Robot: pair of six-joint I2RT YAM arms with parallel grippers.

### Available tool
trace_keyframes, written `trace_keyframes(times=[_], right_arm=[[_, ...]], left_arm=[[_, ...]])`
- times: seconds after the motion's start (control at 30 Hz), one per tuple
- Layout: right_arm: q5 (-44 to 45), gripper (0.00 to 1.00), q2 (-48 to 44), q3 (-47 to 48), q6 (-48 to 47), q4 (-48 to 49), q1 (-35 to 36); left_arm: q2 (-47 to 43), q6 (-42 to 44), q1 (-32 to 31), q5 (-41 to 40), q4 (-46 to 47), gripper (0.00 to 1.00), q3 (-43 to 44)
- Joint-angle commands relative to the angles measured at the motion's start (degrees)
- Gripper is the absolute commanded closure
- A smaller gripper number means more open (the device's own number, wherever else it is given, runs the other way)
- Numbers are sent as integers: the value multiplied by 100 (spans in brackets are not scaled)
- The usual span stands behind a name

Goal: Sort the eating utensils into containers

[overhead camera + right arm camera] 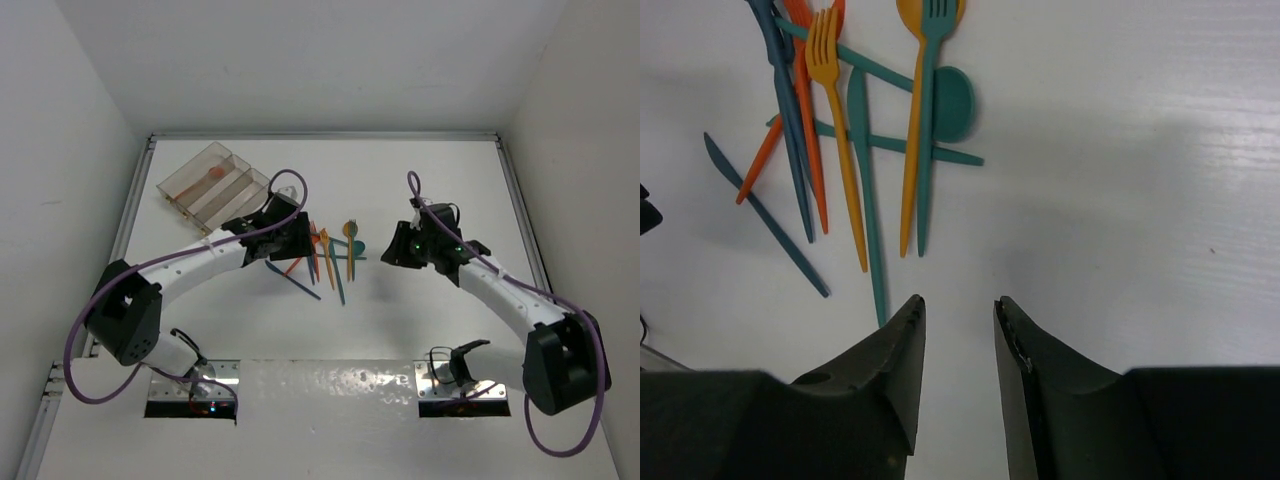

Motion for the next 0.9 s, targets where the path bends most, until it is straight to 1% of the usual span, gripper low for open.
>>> trace_keyframes(times=[0.0,0.13,0.27,0.37,0.53,0.73,0.87], right_arm=[[-206,67,343,34,97,838,35],[-346,62,950,131,79,1242,26],[-451,59,1609,367,35,1672,26],[-627,59,2093,569,-53,1814,26],[-733,58,2454,596,17,2384,-44],[-944,59,3007,798,105,2772,-149],[-980,61,3324,921,140,2799,-185]], left_arm=[[17,249,23,82,122,44,216],[44,443,23,196,61,44,181],[-140,618,23,205,-10,44,75],[-281,741,23,135,-115,44,-12],[-519,838,23,12,-255,44,-206],[-668,917,23,-76,-344,44,-320],[-712,935,23,-120,-387,44,-355]])
